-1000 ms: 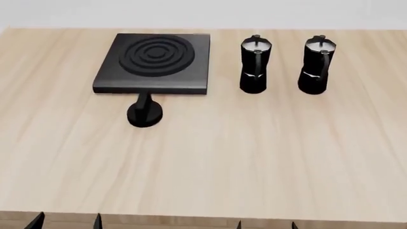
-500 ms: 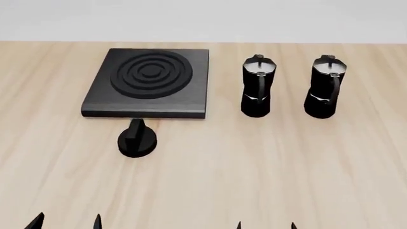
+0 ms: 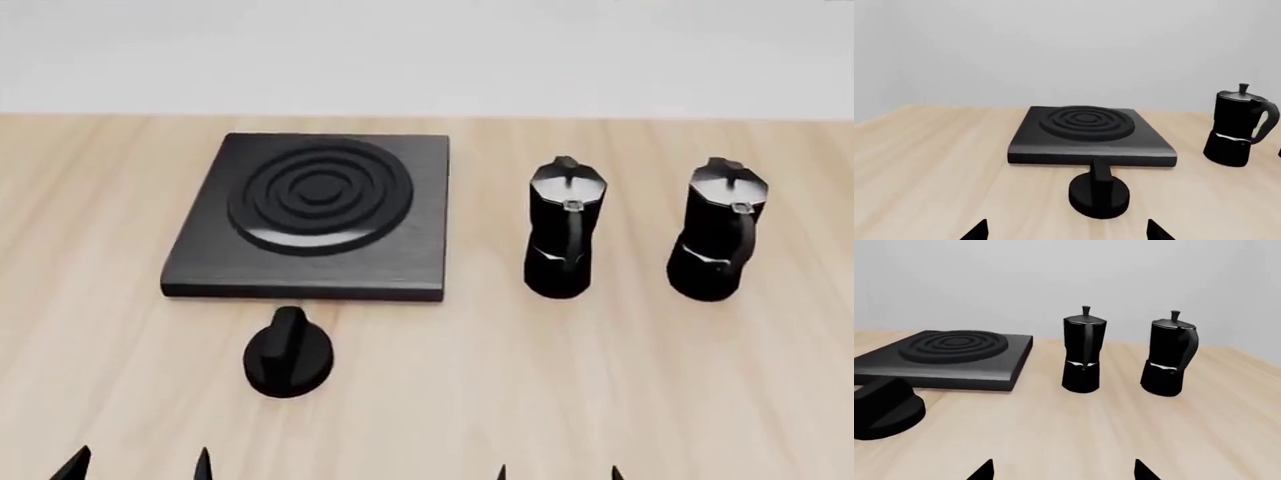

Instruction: Put the right moka pot on the stove.

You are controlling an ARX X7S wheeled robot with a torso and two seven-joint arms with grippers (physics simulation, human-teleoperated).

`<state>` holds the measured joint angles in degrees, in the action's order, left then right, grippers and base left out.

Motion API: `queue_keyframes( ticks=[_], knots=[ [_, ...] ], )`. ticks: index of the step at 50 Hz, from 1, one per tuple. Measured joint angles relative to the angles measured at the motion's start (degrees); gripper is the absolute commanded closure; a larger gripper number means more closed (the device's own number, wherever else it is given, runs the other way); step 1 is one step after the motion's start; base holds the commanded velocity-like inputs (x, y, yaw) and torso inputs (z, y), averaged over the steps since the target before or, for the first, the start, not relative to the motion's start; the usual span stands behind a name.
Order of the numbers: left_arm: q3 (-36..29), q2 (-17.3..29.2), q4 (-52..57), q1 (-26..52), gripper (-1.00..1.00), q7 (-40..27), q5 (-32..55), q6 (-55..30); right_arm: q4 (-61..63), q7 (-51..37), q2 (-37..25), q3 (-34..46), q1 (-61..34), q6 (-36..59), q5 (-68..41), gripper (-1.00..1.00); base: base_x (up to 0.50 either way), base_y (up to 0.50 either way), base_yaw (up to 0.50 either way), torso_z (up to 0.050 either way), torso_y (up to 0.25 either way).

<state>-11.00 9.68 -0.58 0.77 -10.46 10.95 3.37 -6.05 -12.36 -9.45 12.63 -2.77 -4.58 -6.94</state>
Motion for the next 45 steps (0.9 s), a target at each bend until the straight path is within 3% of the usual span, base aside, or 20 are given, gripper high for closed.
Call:
queue_keyframes(
  ticks=[45],
  knots=[
    [-1.4,1.1,-0.4,0.3,-1.00,-1.4,1.0,0.4,-0.4,-0.9,-1.0,1.0,-0.6,-0.2,-2.0,-1.00,0.26,0.04,0.00,0.000,0.000]
  ],
)
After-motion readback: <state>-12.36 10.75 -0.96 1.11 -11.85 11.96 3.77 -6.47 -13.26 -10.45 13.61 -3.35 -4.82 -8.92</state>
